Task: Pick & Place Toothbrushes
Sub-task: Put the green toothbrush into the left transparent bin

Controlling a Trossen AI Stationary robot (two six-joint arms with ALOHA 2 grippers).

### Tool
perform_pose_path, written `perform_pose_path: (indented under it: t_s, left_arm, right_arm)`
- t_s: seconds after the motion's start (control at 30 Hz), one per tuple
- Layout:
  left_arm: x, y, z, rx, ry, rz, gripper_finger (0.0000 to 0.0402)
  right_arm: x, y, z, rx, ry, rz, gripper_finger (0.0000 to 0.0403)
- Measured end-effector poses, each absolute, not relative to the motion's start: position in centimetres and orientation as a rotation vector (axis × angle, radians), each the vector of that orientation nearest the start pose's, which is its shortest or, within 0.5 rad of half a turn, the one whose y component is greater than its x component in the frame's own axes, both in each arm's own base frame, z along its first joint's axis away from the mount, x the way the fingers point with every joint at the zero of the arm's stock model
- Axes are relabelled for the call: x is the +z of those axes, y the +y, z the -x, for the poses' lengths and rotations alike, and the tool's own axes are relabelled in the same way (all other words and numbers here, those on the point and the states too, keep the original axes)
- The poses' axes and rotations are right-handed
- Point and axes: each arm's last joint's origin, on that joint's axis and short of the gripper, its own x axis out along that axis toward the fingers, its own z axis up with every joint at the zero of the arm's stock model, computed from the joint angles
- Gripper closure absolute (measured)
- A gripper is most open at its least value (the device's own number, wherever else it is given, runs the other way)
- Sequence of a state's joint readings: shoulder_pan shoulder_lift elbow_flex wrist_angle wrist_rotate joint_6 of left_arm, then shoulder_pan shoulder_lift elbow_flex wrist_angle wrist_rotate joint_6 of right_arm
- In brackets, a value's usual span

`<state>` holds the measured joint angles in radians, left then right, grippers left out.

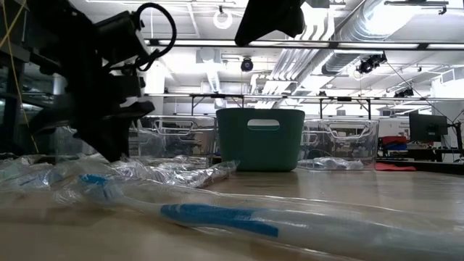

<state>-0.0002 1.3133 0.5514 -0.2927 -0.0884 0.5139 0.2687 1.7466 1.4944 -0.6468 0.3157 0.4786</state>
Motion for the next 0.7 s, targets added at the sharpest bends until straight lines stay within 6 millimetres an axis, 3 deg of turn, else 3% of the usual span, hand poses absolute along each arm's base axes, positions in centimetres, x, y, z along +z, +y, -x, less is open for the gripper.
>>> perform_pose_path:
  t_s: [0.1,0.3,0.43,0.7]
  left_arm:
    - [14.9,0.3,-21.9,-0.193,1.056,-0.51,0.0393]
    - [15.4,0.2,-22.1,-0.205,1.039,-0.503,0.04]
    - [17.1,0.1,-22.8,-0.21,1.007,-0.506,0.0401]
    - [21.3,0.0,-23.2,-0.258,1.112,-0.522,0.0401]
  right_arm:
    - [28.6,9.2,-36.7,-0.246,0.825,-0.19,0.04]
    - [28.6,9.2,-36.7,-0.246,0.825,-0.19,0.04]
    - [28.6,9.2,-36.6,-0.245,0.825,-0.189,0.04]
    - [28.6,9.6,-36.5,-0.239,0.827,-0.18,0.04]
